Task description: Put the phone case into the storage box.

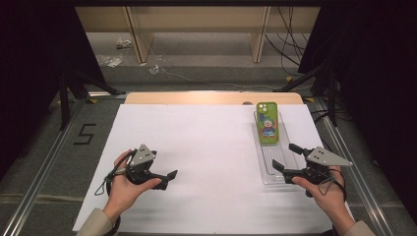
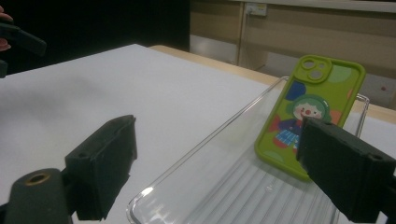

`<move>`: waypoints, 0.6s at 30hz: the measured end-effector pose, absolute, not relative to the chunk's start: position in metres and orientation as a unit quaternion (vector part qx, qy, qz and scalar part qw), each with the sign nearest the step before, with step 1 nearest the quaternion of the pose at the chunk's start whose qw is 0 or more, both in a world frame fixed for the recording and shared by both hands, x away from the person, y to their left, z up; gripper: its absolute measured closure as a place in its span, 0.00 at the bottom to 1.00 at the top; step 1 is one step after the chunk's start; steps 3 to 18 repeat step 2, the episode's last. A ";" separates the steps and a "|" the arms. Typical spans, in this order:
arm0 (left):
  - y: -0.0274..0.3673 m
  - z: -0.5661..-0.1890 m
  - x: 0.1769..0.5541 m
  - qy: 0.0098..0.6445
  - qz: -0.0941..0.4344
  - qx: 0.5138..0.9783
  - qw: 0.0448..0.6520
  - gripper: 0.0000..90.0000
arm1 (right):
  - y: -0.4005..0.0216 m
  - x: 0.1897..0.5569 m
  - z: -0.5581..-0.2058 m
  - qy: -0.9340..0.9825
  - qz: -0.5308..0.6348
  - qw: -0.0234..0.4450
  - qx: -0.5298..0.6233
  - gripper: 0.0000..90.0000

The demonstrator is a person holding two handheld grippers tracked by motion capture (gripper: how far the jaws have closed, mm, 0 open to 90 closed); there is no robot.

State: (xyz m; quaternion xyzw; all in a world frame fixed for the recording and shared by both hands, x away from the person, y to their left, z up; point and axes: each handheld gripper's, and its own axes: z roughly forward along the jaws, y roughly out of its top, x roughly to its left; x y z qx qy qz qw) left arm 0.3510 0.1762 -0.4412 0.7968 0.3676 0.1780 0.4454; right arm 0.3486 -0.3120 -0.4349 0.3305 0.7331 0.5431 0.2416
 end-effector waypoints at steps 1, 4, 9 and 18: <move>0.176 -0.441 0.351 0.368 0.178 0.797 0.445 0.00 | -0.312 0.349 -0.435 0.733 0.544 0.242 0.330 0.15; 0.176 -0.441 0.351 0.368 0.178 0.797 0.445 0.00 | -0.312 0.349 -0.435 0.733 0.544 0.241 0.329 0.14; 0.176 -0.441 0.351 0.368 0.178 0.797 0.445 0.00 | -0.312 0.349 -0.435 0.733 0.544 0.241 0.329 0.14; 0.176 -0.441 0.351 0.368 0.178 0.797 0.445 0.00 | -0.312 0.349 -0.435 0.733 0.544 0.241 0.329 0.14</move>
